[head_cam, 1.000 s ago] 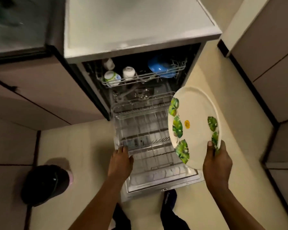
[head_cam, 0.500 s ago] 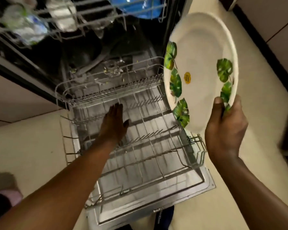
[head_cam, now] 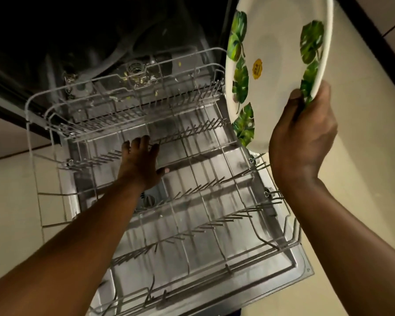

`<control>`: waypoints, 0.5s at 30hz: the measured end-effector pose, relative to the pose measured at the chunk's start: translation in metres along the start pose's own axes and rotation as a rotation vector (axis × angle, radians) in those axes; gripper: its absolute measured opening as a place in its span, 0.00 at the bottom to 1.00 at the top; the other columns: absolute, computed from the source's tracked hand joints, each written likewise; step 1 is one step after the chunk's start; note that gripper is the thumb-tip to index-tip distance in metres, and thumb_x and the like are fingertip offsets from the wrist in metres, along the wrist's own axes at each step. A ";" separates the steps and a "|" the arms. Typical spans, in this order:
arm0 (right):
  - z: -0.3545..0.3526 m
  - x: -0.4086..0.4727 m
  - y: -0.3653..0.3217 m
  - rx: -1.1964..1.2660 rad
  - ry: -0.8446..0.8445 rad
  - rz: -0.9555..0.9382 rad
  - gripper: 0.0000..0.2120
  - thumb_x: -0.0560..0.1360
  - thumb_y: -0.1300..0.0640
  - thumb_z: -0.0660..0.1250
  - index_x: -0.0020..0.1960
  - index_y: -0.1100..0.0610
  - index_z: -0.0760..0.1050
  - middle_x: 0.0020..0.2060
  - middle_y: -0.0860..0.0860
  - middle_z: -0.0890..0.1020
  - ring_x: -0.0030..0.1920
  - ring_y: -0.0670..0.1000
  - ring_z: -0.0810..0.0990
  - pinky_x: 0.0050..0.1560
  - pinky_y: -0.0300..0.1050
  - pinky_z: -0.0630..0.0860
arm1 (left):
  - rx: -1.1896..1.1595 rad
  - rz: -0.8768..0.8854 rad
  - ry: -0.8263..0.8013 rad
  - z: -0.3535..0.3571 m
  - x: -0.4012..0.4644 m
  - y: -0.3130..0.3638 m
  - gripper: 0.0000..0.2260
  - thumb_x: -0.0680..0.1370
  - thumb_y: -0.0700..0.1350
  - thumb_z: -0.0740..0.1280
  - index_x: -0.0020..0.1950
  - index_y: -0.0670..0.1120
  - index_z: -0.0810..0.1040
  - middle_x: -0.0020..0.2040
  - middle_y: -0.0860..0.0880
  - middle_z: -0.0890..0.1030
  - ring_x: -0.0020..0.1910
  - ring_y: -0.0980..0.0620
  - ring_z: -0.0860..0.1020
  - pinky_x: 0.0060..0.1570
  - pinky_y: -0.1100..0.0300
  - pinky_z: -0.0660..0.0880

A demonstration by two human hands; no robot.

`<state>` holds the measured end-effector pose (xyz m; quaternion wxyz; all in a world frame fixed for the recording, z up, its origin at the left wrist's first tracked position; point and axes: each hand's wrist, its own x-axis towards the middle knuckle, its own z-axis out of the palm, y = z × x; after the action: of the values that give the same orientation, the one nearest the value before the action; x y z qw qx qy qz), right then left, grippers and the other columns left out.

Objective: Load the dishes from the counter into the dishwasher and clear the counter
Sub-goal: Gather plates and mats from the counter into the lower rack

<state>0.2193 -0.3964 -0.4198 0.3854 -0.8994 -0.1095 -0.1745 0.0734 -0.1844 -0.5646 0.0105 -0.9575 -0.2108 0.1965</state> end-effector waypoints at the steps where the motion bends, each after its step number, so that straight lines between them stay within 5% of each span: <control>1: 0.002 0.001 -0.001 -0.008 -0.005 -0.015 0.12 0.82 0.55 0.55 0.58 0.62 0.72 0.40 0.53 0.76 0.35 0.52 0.71 0.33 0.46 0.68 | -0.003 -0.004 -0.001 0.000 0.002 0.000 0.35 0.75 0.67 0.60 0.76 0.48 0.61 0.74 0.41 0.58 0.72 0.39 0.58 0.71 0.41 0.54; 15: 0.002 0.009 0.003 0.023 -0.025 0.008 0.14 0.82 0.55 0.55 0.59 0.63 0.72 0.40 0.49 0.73 0.36 0.46 0.68 0.36 0.40 0.64 | 0.010 -0.032 0.006 0.006 0.007 0.001 0.36 0.74 0.68 0.61 0.75 0.50 0.61 0.73 0.41 0.57 0.71 0.38 0.59 0.71 0.40 0.53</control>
<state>0.2291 -0.3968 -0.4198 0.3952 -0.8974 -0.1125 -0.1605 0.0773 -0.1824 -0.5725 0.0190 -0.9545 -0.2252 0.1946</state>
